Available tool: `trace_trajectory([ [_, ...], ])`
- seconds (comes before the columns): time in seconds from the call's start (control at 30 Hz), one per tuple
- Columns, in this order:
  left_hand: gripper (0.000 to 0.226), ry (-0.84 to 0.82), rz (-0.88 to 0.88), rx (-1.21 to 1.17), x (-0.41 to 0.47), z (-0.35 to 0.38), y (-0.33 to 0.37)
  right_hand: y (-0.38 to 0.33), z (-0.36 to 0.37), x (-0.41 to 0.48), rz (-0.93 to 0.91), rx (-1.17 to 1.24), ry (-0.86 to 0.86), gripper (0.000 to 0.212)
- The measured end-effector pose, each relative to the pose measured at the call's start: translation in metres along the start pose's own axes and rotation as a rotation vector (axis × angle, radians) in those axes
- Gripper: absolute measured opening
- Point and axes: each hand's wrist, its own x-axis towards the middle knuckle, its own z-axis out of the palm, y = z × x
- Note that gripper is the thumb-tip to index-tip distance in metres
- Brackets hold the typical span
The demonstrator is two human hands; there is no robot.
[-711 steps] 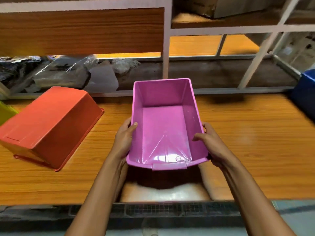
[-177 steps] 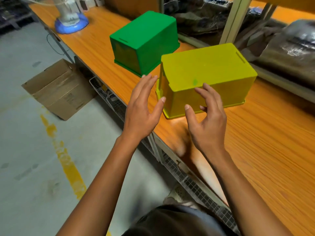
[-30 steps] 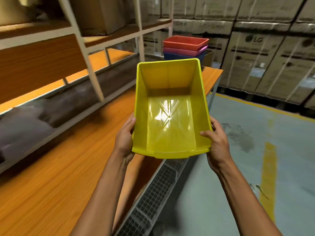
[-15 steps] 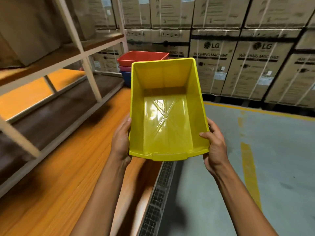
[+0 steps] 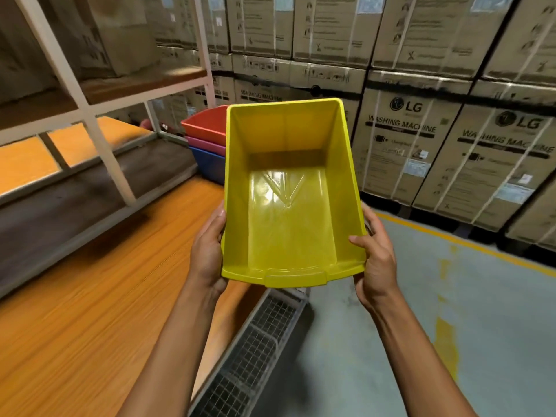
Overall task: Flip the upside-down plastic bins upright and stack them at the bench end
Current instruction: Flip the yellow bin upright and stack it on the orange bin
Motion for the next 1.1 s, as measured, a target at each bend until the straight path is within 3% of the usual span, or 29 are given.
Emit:
trace_trajectory([
  [0.27, 0.038, 0.032, 0.181, -0.048, 0.083, 0.050, 0.016, -0.017, 0.010, 0.136, 0.007, 0.053, -0.157, 0.065],
  [0.47, 0.043, -0.030, 0.339, -0.025, 0.175, 0.065, 0.034, -0.022, 0.050, 0.255, -0.041, 0.076, -0.310, 0.065],
  [0.73, 0.046, 0.041, 0.455, -0.034, 0.299, 0.078, 0.056, -0.037, 0.110, 0.400, -0.027, 0.102, -0.434, 0.053],
  [1.1, 0.059, 0.378, 0.459, 0.009, 0.373, 0.092, 0.048, 0.008, 0.163, 0.523, 0.147, 0.084, -0.610, 0.052],
])
